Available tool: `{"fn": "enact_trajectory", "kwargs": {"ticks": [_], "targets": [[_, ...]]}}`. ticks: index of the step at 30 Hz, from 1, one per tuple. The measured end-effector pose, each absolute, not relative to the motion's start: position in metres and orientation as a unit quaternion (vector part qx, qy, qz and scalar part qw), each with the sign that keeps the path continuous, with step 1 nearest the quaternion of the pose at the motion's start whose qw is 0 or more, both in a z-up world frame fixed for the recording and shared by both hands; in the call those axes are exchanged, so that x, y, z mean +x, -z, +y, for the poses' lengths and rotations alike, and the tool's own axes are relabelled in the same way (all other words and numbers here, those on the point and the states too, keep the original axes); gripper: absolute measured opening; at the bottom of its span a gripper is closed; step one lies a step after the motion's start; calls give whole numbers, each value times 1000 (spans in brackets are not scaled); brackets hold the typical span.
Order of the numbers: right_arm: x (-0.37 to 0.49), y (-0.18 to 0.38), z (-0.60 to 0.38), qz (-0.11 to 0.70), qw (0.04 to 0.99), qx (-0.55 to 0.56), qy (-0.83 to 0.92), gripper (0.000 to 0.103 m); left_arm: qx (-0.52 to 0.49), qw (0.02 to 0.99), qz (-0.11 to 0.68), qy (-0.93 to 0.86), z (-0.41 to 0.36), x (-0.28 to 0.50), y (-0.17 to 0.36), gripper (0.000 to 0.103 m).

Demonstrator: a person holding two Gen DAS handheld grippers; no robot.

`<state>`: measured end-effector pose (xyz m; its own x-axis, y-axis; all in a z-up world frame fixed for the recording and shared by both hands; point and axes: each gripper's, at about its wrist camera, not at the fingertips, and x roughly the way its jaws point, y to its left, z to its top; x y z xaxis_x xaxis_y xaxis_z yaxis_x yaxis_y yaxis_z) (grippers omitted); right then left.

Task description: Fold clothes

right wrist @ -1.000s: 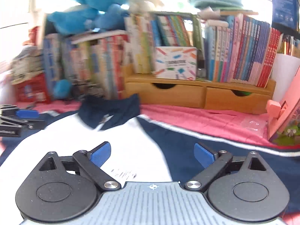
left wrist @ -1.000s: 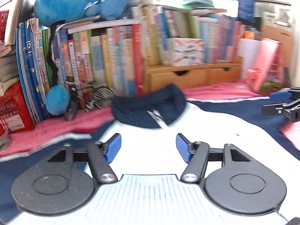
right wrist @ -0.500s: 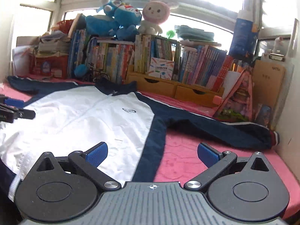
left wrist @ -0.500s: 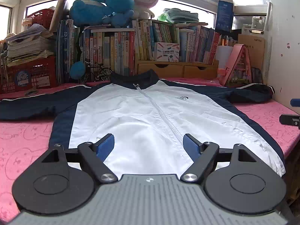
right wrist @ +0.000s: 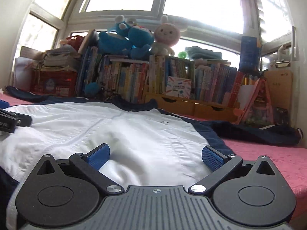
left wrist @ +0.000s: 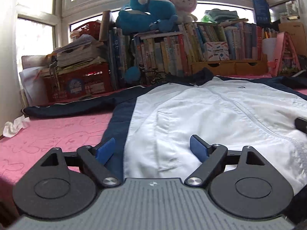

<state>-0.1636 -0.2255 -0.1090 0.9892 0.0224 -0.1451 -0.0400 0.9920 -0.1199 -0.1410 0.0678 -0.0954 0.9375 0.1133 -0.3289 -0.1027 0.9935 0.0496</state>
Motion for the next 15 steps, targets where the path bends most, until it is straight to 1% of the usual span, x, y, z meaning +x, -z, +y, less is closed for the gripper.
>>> {"fn": "enact_trajectory", "kwargs": {"ticks": [1, 4, 7, 9, 10, 12, 15], "targets": [[-162, 110, -241, 74, 996, -55, 10, 103, -7, 984, 169, -46, 79, -141, 96, 102], [-156, 113, -286, 78, 993, -41, 82, 103, 34, 985, 164, -37, 77, -143, 95, 103], [-149, 114, -313, 84, 983, -69, 145, 103, 47, 982, 177, -36, 79, -143, 89, 103], [-143, 108, -326, 106, 974, -83, 183, 103, 39, 982, 178, -59, 86, -146, 81, 98], [-142, 104, -331, 119, 969, -85, 201, 102, 32, 982, 176, -67, 92, -148, 75, 98], [-144, 90, -330, 110, 972, -79, 193, 102, 18, 982, 174, -65, 96, -147, 63, 97], [-138, 67, -302, 104, 987, -75, 102, 103, 2, 983, 179, -39, 87, -132, 45, 97]]}}
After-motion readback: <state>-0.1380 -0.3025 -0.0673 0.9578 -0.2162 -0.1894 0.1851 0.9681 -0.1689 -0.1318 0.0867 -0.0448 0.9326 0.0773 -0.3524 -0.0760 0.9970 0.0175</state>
